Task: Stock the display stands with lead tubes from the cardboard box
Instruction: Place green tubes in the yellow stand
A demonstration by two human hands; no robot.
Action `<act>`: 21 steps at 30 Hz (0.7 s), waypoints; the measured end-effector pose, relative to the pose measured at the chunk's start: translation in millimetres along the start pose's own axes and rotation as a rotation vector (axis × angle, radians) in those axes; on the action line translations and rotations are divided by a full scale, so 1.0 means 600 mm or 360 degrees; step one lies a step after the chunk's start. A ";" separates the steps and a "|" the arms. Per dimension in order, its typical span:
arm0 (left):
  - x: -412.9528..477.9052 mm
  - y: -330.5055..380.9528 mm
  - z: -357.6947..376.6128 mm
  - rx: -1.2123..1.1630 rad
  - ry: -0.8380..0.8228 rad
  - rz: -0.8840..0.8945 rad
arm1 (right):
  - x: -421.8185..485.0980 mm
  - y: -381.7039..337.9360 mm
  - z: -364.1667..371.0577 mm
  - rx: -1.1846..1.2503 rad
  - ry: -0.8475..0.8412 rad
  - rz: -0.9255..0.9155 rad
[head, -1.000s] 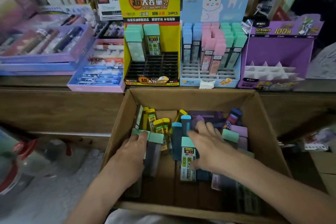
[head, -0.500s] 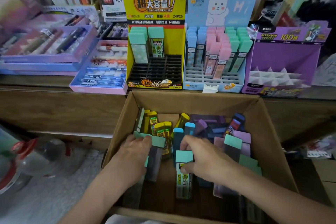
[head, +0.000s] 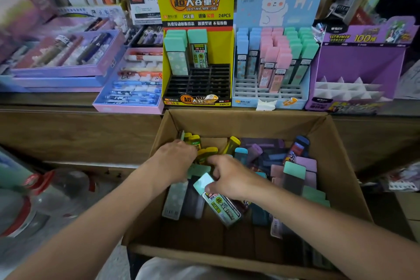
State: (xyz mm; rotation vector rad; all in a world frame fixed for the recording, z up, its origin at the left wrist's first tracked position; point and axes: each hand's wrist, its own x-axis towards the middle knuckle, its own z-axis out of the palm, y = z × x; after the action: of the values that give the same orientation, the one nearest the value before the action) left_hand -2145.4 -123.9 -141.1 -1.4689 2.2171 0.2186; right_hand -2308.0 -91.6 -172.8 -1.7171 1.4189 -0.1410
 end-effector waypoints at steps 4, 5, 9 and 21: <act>-0.008 0.001 0.004 0.0070 -0.0012 0.0048 | -0.009 -0.002 0.004 -0.0097 -0.0010 0.0013; -0.012 0.002 0.004 0.0064 -0.0026 0.0068 | -0.013 -0.002 0.003 -0.0114 -0.0010 0.0022; -0.033 0.011 0.005 -0.0119 -0.0141 0.0131 | -0.032 -0.002 -0.001 -0.0152 -0.0050 0.0052; -0.107 0.066 0.042 -0.1023 -0.0269 -0.0162 | -0.077 0.016 0.002 -0.0047 -0.0107 0.0154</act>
State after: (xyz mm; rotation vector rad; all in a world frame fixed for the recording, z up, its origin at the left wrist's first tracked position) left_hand -2153.3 -45.1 -138.4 -1.7873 2.0161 1.0571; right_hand -2330.6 -51.8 -160.4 -1.6579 1.4574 -0.0098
